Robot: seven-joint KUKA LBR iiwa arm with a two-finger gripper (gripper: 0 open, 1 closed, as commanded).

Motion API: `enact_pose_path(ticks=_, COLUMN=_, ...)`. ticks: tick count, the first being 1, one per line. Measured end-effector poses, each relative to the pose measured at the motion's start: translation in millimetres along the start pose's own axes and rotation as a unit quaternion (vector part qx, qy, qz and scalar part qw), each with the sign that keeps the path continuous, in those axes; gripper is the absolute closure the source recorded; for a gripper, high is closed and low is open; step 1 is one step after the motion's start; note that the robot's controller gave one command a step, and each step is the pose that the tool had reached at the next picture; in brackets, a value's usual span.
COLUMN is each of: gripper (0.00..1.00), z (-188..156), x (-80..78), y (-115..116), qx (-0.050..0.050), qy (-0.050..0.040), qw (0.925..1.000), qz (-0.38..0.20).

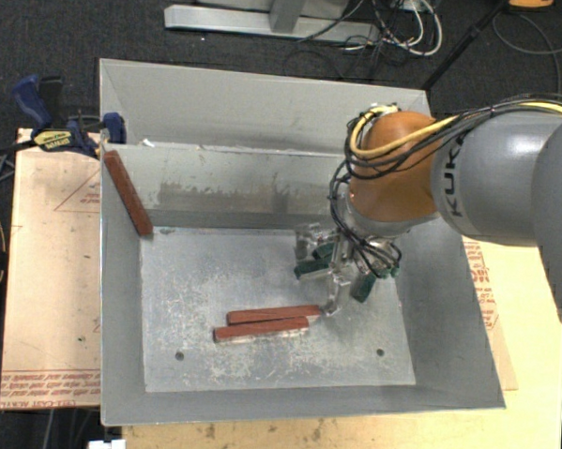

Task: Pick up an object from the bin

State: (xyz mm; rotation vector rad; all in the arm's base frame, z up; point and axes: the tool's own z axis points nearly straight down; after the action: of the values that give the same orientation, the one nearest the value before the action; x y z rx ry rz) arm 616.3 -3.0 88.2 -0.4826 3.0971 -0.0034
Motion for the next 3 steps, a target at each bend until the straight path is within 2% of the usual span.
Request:
enact_pose_path(ticks=1, gripper=0.00, z=19, x=-15.2, y=1, qx=-0.004, qy=0.0039, qw=0.9996, qz=-0.029)
enact_pose_path(ticks=2, gripper=0.00, z=0, x=-4.4, y=-48, qx=-0.002, qy=0.0009, qw=1.0000, qz=-0.007)
enact_pose_path(ticks=3, gripper=1.00, z=13, x=-33.3, y=-28, qx=0.000, qy=-0.0020, qw=0.9998, qz=-0.018)
